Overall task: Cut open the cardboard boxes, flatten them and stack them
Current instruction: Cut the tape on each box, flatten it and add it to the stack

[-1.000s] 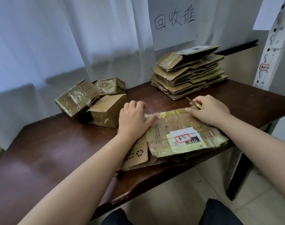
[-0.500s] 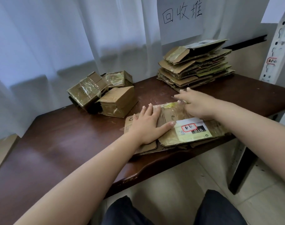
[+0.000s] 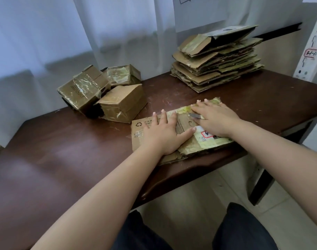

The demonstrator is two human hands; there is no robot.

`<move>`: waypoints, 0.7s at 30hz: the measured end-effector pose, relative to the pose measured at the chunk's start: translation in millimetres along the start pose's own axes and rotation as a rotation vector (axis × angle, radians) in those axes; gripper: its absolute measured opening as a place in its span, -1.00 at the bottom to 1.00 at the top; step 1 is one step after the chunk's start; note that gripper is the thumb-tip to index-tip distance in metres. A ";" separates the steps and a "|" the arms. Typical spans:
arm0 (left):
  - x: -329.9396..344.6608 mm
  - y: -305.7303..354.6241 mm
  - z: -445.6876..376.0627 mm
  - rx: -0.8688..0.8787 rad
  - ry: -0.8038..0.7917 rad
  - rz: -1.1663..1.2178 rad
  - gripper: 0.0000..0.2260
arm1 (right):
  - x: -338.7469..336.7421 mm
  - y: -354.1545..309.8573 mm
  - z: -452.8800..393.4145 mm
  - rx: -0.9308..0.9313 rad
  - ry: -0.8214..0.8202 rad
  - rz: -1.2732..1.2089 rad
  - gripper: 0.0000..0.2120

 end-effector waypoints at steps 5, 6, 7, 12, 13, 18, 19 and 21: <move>-3.9 -3.0 -26.0 -0.033 0.015 0.008 -0.16 | -3.2 7.6 -31.2 -0.022 -0.024 -0.016 -0.49; -4.7 -4.2 -30.1 -0.042 0.022 0.012 -0.17 | -3.8 8.6 -35.5 -0.028 -0.026 -0.016 -0.49; -5.6 -5.0 -33.2 -0.048 0.036 0.016 -0.17 | -4.3 8.8 -38.4 -0.035 -0.025 -0.015 -0.49; -20.2 -4.8 -28.8 -0.048 0.252 0.058 -0.30 | -7.0 4.9 -36.7 -0.061 0.052 0.006 -0.49; -22.8 -4.6 -26.4 -0.049 0.289 0.062 -0.33 | -8.4 3.7 -34.6 -0.063 0.075 0.003 -0.50; -34.0 -4.1 -16.6 -0.037 0.379 0.078 -0.46 | -39.7 -1.0 -8.2 -0.064 0.399 -0.070 -0.79; -34.1 -4.3 -16.8 -0.022 0.349 0.088 -0.47 | -45.1 -2.5 -3.3 -0.072 0.426 -0.076 -0.80; -40.2 -7.0 -19.4 0.008 0.276 0.123 -0.43 | -57.8 -6.2 1.4 -0.096 0.443 -0.096 -0.73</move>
Point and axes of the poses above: each hand's wrist, its own z-axis away from the middle knuckle, its own x-axis out of the palm, y = z × x, the point moved 9 cm from there along -z, towards the middle knuckle, and after that the axes turned 5 degrees about -z, right-handed, at the moved point
